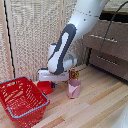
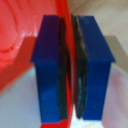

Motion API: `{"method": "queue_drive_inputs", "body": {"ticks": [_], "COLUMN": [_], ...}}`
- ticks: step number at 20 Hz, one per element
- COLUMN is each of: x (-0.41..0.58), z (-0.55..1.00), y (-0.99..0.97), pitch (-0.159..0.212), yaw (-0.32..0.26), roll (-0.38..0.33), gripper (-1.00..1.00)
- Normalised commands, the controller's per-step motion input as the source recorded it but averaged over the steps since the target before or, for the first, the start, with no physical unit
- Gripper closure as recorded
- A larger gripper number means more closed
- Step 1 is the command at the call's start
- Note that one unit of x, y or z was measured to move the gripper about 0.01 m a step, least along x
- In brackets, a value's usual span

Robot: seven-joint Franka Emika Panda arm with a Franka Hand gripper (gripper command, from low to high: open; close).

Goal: Move your gripper in the direction of the red bowl and clutch it softly. Cautiously raise the red bowl up from the surface. Hover the red bowl above the basket and gently bring it down inside. Let go of the gripper's grasp when the red bowl is within the basket.

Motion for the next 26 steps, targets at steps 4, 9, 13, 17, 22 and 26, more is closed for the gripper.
{"method": "queue_drive_inputs", "body": {"ticks": [4,9,13,17,22,26], "x": [0.209,0.317,0.384,0.254,0.026,-0.021], "z": [0.63,0.89,0.98,0.96,0.84,0.65], "y": [0.00,0.00,0.00,0.09,0.48,0.74], "pitch": [0.089,0.095,0.091,0.095,0.098,0.042], "yaw": [-0.013,-0.027,0.000,0.001,0.044,0.038], "roll": [0.058,0.046,0.003,0.012,0.038,0.039], "gripper": [1.00,1.00,1.00,1.00,1.00,1.00]}}
